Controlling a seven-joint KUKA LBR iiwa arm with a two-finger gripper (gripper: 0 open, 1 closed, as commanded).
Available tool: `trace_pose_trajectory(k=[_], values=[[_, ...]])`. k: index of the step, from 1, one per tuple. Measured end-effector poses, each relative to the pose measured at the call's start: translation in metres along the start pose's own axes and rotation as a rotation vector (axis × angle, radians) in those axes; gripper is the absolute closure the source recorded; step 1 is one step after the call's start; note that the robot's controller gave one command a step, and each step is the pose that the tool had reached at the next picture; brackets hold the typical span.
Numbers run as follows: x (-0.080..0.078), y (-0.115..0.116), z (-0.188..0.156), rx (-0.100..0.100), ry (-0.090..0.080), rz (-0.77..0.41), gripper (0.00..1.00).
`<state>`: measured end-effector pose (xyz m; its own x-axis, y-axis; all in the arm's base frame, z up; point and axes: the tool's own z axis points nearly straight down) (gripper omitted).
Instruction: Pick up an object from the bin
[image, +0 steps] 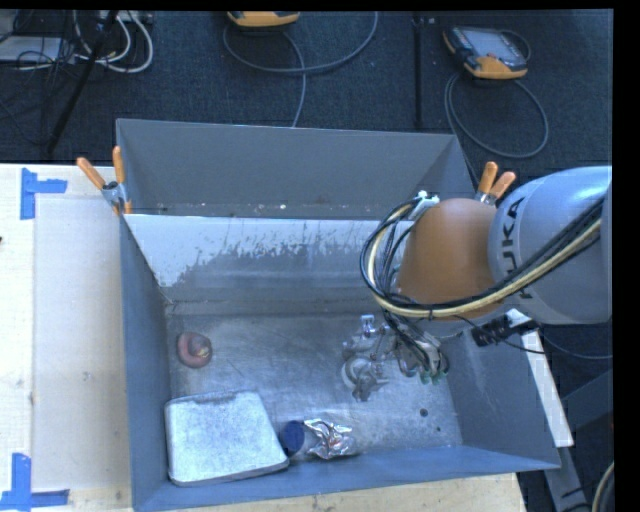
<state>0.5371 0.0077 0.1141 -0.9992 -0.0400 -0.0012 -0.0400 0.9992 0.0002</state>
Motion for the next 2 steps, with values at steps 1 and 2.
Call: trace_pose_trajectory(k=[1,2], values=[[-0.001,0.0,-0.036,0.0,-0.002,-0.002,1.0],[-0.002,0.001,-0.054,0.0,-0.001,-0.003,1.0]])
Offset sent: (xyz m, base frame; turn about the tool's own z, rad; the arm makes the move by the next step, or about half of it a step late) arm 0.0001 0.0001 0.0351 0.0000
